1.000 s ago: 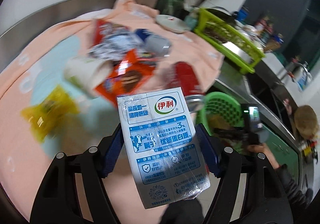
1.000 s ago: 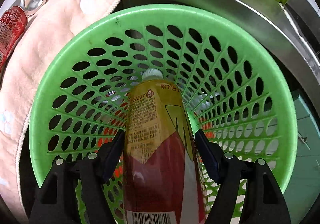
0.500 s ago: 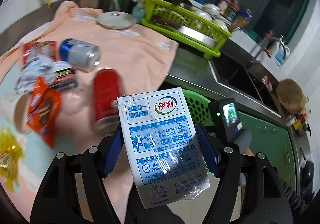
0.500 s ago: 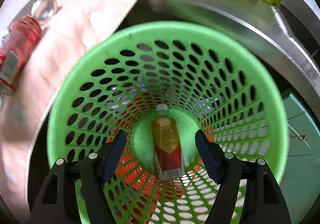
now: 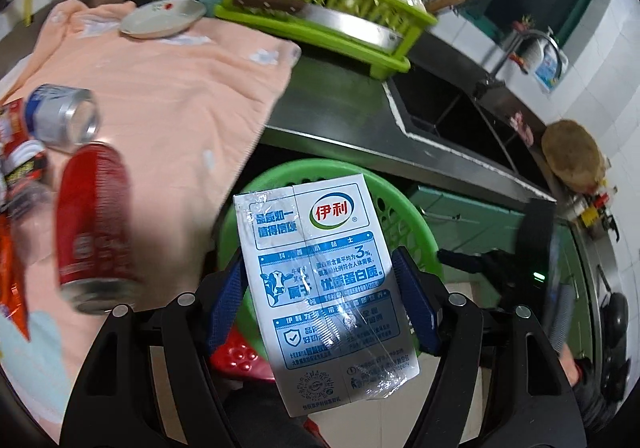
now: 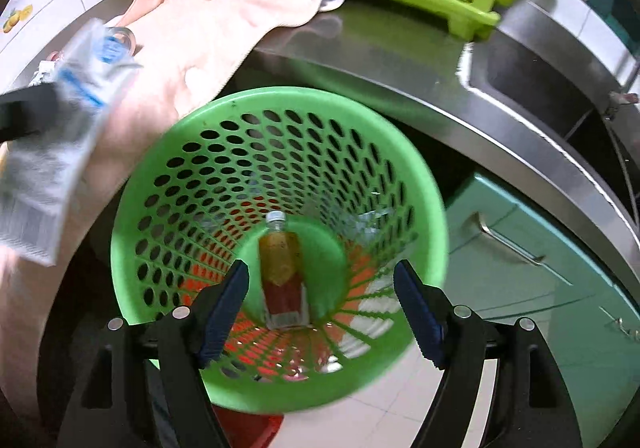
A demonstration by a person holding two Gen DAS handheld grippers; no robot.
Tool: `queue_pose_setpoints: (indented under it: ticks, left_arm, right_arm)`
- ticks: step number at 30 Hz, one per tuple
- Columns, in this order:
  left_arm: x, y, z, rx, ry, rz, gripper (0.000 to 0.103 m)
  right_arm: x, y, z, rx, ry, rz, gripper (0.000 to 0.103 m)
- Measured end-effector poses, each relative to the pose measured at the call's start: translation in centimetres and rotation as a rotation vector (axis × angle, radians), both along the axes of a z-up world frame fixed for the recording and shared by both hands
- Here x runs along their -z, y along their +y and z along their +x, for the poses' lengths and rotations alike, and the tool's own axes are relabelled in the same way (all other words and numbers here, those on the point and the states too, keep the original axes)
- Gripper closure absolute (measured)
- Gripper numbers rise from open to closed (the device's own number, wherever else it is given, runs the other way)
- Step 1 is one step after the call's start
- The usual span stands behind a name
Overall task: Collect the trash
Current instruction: 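Drop the white milk carton into the green basket with the left tool, then grasp the red Coke can with the right tool while the left tool grasps the yellow wrapper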
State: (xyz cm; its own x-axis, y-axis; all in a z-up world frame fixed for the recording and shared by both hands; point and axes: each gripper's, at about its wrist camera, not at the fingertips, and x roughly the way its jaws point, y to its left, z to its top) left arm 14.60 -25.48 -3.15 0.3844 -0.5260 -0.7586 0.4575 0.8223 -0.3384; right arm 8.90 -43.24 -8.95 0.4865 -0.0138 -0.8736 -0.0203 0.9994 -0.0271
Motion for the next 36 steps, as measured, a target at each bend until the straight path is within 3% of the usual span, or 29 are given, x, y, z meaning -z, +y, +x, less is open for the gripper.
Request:
queue_pose_setpoints:
  ticks: [7, 14, 25, 36]
  left_arm:
    - [3.9, -3.9, 1.5, 0.03, 0.069, 0.046, 0.032]
    - [6.1, -4.5, 2.0, 0.034, 0.123, 0.066, 0.029]
    - [3.1, -0.1, -0.3, 0.0, 0.045, 0.043, 0.029]
    - [-0.4, 10.3, -3.2, -0.153, -0.038, -0.01, 0.029]
  right_arm:
    - [-0.5, -2.1, -2.1, 0.043, -0.02, -0.006, 0.029]
    - [-0.4, -3.3, -3.3, 0.073, -0.026, 0.001, 0.029]
    - [-1.8, -0.8, -3.5, 0.036, -0.062, 0.017, 0.028]
    - [-4.3, 6.0, -1.7, -0.074, -0.116, 0.085, 0.028]
